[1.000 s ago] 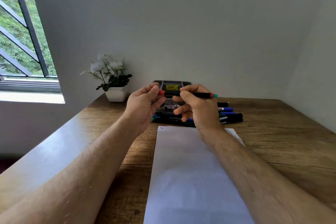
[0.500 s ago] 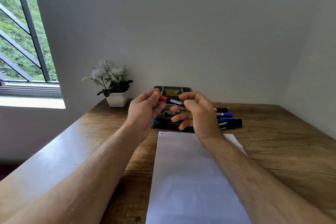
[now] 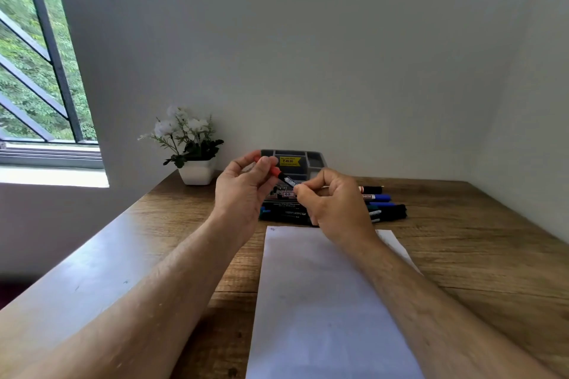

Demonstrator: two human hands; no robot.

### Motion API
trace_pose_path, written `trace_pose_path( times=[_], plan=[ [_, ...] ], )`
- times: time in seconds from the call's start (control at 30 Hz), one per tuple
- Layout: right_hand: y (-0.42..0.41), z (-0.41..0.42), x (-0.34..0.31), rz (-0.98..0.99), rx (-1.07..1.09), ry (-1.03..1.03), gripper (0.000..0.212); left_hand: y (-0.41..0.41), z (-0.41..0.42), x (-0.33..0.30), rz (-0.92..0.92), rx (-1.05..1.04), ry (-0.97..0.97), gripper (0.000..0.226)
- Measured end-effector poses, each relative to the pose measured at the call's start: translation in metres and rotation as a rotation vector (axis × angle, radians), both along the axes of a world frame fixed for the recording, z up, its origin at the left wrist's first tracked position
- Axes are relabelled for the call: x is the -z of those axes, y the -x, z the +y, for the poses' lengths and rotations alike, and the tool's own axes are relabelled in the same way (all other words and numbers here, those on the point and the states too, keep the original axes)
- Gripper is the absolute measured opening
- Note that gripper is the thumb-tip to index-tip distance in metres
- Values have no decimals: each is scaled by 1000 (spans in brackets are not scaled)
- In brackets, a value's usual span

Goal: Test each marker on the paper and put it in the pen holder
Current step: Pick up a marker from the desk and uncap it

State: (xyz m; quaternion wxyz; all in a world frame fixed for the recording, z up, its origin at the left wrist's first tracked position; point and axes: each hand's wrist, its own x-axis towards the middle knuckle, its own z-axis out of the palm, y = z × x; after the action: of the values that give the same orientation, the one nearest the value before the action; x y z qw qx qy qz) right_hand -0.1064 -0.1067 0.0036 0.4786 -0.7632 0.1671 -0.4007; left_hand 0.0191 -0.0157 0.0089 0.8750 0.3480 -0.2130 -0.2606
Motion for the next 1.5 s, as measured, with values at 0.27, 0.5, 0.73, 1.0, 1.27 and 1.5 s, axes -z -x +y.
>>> trace_pose_path(
  times=[0.27,0.5,0.73,1.0,1.27,1.5],
  plan=[
    [1,1,-4,12,-60,-76,15,2,-3,0,-26,16,13,19],
    [-7,-2,-2,77,-16,50,15,-3,1,2,-85,15,-42,35],
    [-13,-8,2,191,50,160,13,-5,2,5,-223,-118,-96,39],
    [-9,-13,4,309,192,398,16,-3,3,2,-422,-285,-150,41],
    [-11,-15,5,408,197,471,14,2,-4,-14,-587,-390,-179,45],
    [-10,-16,7,425,221,454,16,-15,-24,-61,-688,-652,-180,44]
  ],
)
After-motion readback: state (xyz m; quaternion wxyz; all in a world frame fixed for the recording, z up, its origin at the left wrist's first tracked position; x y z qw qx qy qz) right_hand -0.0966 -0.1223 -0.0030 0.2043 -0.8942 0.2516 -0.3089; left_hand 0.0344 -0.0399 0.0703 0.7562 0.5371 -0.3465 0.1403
